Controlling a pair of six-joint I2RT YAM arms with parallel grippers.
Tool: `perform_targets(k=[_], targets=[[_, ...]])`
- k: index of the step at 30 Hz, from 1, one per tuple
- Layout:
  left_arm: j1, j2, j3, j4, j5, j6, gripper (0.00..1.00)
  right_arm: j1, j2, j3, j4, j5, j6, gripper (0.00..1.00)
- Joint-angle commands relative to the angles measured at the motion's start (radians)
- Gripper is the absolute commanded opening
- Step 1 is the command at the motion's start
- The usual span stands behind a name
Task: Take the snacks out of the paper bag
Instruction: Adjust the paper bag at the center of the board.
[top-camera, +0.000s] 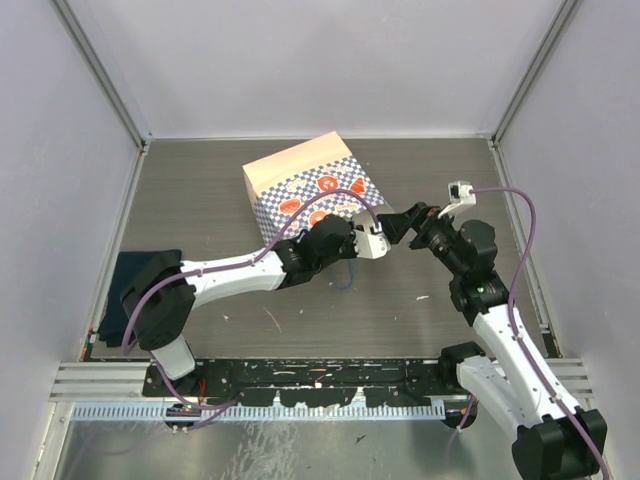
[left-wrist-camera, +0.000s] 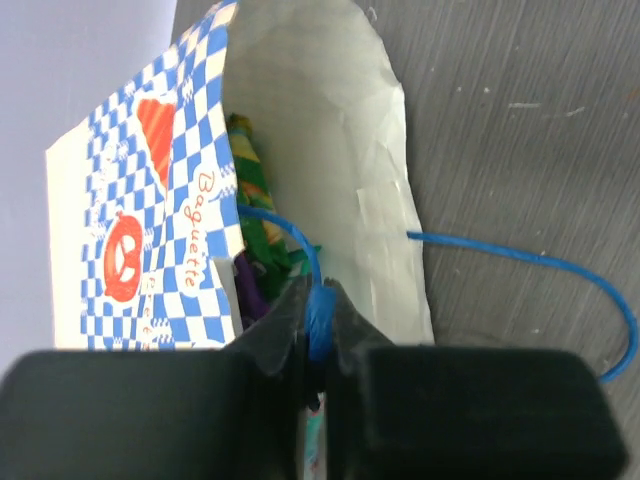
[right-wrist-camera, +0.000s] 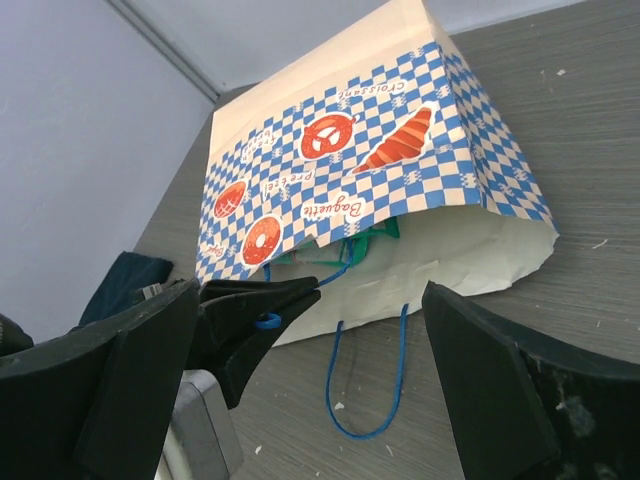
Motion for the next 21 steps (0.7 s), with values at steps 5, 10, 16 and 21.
perform_targets(k=[5, 10, 16, 21], targets=[[0.001, -0.072, 0.095, 0.119, -0.038, -0.029, 0.00, -0.016, -0.118, -0.097, 0.016, 0.083, 0.063, 1.00], [0.050, -0.095, 0.125, 0.122, -0.049, -0.146, 0.00, -0.076, -0.202, -0.182, 0.003, 0.206, 0.169, 1.00], [0.117, -0.079, 0.221, 0.067, -0.028, -0.229, 0.00, -0.095, -0.128, -0.249, 0.155, 0.087, 0.261, 1.00], [0.172, -0.038, 0.302, 0.050, -0.003, -0.287, 0.00, -0.093, 0.089, -0.256, 0.332, -0.040, 0.315, 1.00]])
